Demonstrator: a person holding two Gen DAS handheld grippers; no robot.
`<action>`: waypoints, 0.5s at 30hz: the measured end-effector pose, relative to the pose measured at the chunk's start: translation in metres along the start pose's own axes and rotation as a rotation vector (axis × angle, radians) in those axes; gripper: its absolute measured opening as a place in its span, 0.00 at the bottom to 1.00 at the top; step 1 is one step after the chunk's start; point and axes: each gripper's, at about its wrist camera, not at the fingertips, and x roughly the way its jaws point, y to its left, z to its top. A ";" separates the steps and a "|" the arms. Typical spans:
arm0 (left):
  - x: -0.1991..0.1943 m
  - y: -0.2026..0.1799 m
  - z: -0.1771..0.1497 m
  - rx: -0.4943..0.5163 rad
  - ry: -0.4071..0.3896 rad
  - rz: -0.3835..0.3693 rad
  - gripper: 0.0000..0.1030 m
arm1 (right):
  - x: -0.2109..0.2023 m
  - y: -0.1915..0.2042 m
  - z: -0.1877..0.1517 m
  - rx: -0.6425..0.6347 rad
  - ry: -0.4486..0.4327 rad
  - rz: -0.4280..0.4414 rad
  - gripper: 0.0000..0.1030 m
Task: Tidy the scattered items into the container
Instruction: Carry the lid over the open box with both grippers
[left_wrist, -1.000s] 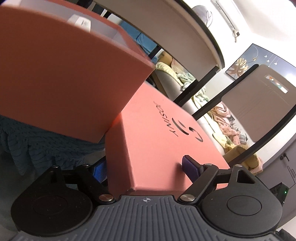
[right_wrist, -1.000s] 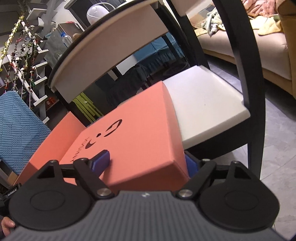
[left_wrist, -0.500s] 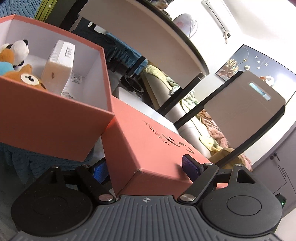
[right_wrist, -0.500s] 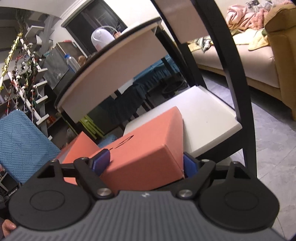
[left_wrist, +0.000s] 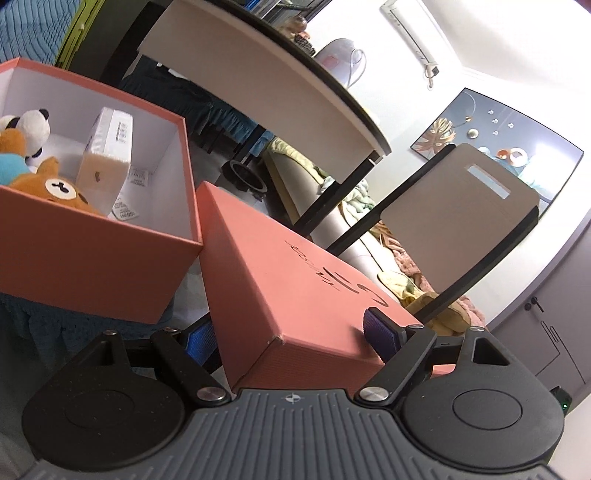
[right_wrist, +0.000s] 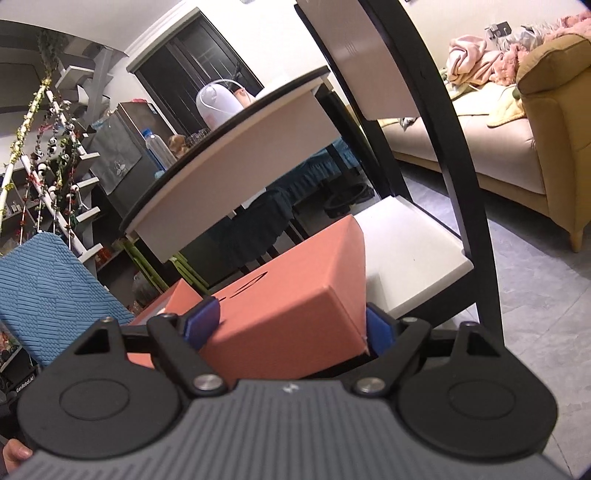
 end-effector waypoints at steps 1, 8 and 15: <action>-0.002 -0.001 0.000 0.005 -0.003 -0.001 0.83 | -0.002 0.000 0.000 0.000 -0.004 0.002 0.80; -0.008 -0.011 0.002 0.043 -0.022 0.015 0.83 | -0.006 -0.004 -0.003 0.023 -0.018 0.028 0.80; -0.010 -0.010 0.005 0.053 -0.058 0.029 0.83 | 0.005 -0.003 -0.002 0.021 -0.024 0.069 0.80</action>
